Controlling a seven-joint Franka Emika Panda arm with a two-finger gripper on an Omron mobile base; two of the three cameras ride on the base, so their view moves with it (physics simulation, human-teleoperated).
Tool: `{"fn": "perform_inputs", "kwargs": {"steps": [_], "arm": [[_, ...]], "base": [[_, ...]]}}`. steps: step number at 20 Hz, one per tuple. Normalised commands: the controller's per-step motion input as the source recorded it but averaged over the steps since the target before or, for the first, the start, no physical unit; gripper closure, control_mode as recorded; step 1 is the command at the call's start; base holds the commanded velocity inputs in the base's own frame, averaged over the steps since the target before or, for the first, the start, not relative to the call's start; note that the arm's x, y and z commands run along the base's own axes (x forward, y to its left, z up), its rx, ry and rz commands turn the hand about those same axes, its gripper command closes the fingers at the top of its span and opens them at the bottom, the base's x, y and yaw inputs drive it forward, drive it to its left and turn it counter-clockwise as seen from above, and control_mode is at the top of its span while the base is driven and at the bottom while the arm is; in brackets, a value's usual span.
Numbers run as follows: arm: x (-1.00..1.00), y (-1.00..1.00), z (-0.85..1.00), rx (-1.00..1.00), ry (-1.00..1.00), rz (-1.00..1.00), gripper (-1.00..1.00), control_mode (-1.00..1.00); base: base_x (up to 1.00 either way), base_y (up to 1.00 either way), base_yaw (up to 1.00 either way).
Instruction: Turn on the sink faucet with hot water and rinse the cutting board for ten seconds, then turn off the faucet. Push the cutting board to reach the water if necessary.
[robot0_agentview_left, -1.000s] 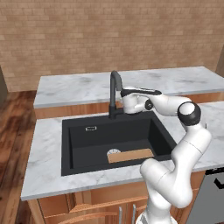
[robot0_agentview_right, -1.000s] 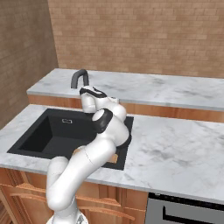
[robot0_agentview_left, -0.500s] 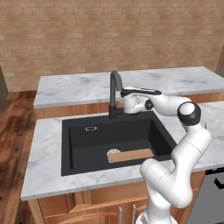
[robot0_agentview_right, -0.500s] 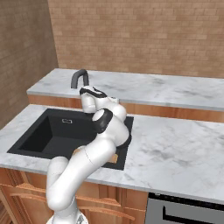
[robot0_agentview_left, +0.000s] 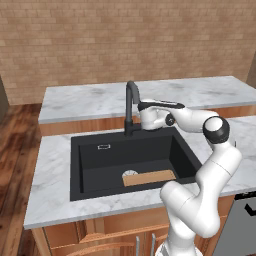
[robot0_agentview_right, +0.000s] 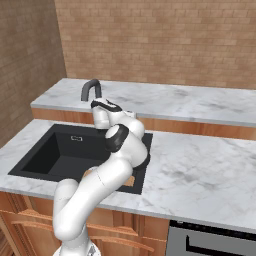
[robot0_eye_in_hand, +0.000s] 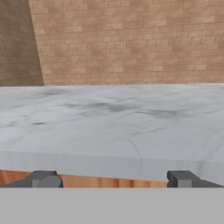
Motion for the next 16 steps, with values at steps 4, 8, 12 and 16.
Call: {"fn": "perform_inputs", "kwargs": {"steps": [4, 8, 12, 16], "arm": [[0.00, 0.00, 0.00, 0.00, -0.01, 0.00, -1.00, -1.00], [0.00, 0.00, 0.00, 0.00, 0.00, 0.00, -1.00, -1.00], [0.00, -0.01, 0.00, 0.00, 0.00, 0.00, -1.00, -1.00], [0.00, -0.18, 0.00, 0.00, 0.00, 0.00, -1.00, -1.00]], "base": [[0.00, 0.00, 0.00], [0.00, 0.00, 0.00], [0.00, 0.00, 0.00], [0.00, 0.00, 0.00]]}}
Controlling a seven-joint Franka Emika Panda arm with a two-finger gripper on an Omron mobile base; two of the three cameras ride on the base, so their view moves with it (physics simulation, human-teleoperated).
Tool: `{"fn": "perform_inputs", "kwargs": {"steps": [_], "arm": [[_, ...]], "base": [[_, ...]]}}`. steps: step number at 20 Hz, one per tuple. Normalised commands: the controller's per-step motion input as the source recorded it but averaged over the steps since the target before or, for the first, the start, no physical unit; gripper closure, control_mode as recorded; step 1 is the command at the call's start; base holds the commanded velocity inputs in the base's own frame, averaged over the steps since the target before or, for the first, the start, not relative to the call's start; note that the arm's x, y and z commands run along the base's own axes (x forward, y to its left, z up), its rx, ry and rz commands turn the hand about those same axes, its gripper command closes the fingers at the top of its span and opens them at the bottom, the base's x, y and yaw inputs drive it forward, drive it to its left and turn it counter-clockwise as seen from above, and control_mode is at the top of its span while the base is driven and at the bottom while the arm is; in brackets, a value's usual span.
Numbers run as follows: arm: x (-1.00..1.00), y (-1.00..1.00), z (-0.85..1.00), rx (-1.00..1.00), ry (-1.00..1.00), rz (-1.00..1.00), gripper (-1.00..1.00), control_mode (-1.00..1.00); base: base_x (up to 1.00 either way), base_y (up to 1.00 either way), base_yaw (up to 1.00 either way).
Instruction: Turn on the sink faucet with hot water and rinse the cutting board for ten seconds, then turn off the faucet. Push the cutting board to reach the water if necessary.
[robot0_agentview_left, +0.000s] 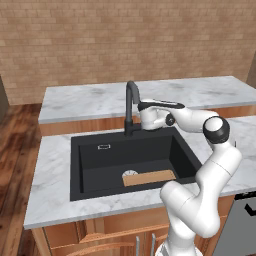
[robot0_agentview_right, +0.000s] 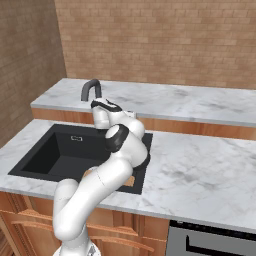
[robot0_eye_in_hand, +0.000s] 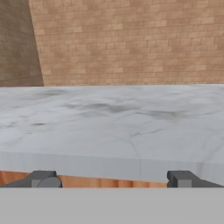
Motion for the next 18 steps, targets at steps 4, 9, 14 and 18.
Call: {"fn": "perform_inputs", "kwargs": {"steps": [4, 9, 14, 18], "arm": [[0.00, -0.26, 0.00, 0.00, 0.00, 0.00, -1.00, -1.00], [0.00, -0.21, 0.00, 0.00, 0.00, 0.00, -1.00, -1.00], [-0.02, -0.22, 0.00, 0.00, 0.00, 0.00, -1.00, -1.00], [-0.08, -0.23, 0.00, 0.00, 0.00, 0.00, -1.00, -1.00]], "base": [[0.00, 0.00, 0.00], [0.00, 0.00, 0.00], [0.00, 0.00, 0.00], [0.00, 0.00, 0.00]]}}
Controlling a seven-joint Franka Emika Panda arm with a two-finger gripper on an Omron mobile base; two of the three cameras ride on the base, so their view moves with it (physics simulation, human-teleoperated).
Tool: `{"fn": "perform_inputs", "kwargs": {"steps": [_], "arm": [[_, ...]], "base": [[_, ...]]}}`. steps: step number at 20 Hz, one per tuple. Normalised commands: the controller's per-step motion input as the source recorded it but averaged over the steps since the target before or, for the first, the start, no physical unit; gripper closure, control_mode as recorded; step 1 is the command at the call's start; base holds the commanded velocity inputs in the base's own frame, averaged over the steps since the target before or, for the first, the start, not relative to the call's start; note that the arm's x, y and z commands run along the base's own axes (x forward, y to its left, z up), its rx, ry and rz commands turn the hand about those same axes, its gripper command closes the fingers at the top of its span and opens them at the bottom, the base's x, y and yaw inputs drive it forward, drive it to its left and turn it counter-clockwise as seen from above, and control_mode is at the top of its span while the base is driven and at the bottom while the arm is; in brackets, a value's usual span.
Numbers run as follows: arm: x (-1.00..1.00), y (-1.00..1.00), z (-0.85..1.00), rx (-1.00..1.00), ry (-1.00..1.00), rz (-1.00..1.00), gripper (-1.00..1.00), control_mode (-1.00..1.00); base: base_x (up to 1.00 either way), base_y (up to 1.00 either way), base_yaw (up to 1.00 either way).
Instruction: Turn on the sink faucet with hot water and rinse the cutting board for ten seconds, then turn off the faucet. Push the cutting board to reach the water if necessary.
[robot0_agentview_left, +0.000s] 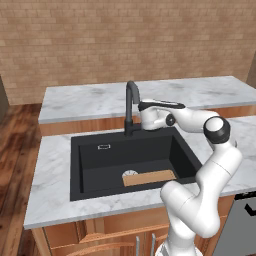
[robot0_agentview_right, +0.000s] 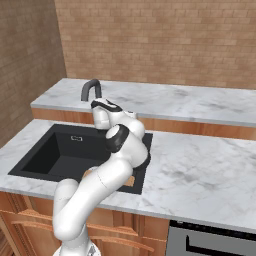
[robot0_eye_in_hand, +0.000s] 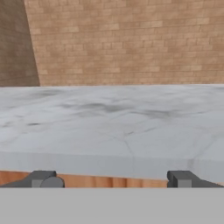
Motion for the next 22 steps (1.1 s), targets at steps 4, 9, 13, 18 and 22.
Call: {"fn": "perform_inputs", "kwargs": {"steps": [4, 9, 13, 18, 22], "arm": [[-0.07, -0.22, 0.00, 0.00, 0.00, 0.00, -1.00, -1.00], [-0.07, -0.24, 0.00, 0.00, 0.00, 0.00, -1.00, -1.00], [-0.08, -0.24, 0.00, 0.00, 0.00, 0.00, -1.00, -1.00], [-0.11, -0.24, 0.00, 0.00, 0.00, 0.00, -1.00, -1.00], [-0.11, -0.21, 0.00, 0.00, 0.00, 0.00, -1.00, -1.00]], "base": [[0.00, 0.00, 0.00], [0.00, 0.00, 0.00], [0.00, 0.00, 0.00], [0.00, 0.00, 0.00], [0.00, 0.00, 0.00]]}}
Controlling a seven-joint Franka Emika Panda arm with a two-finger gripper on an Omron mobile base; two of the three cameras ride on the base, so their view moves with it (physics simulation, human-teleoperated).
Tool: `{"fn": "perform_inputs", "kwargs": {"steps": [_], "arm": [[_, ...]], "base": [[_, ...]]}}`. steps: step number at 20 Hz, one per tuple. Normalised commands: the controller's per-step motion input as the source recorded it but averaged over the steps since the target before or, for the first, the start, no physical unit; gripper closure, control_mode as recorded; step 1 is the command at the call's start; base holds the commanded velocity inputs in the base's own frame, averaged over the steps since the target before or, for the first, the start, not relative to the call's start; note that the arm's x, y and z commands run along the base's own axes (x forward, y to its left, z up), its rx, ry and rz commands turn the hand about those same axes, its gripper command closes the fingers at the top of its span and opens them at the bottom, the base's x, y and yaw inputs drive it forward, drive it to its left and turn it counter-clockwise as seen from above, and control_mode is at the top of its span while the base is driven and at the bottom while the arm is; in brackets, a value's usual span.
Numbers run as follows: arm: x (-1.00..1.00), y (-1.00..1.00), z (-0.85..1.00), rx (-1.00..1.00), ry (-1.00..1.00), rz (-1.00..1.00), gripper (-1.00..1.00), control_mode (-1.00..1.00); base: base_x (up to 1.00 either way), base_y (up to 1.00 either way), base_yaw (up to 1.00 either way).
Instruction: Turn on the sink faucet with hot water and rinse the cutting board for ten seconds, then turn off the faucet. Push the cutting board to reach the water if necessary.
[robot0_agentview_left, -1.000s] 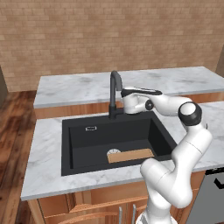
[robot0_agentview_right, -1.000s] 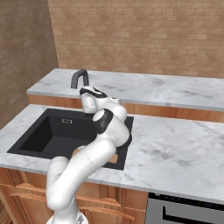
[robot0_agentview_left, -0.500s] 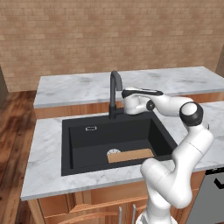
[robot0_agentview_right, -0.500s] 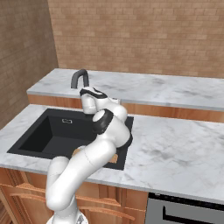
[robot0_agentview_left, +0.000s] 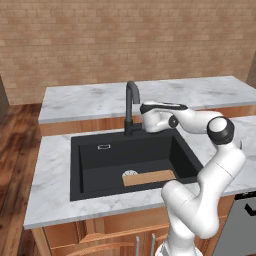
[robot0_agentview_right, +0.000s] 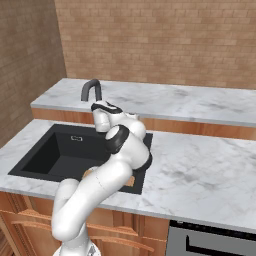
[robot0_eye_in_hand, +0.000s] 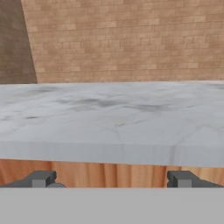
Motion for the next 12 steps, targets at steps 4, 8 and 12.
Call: {"fn": "perform_inputs", "kwargs": {"steps": [4, 8, 12], "arm": [[-0.11, -0.19, 0.00, 0.00, 0.00, 0.00, -1.00, -1.00], [-0.11, -0.18, 0.00, 0.00, 0.00, 0.00, -1.00, -1.00], [-0.11, -0.17, 0.00, 0.00, 0.00, 0.00, -1.00, -1.00]], "base": [[0.00, 0.00, 0.00], [0.00, 0.00, 0.00], [0.00, 0.00, 0.00]]}}
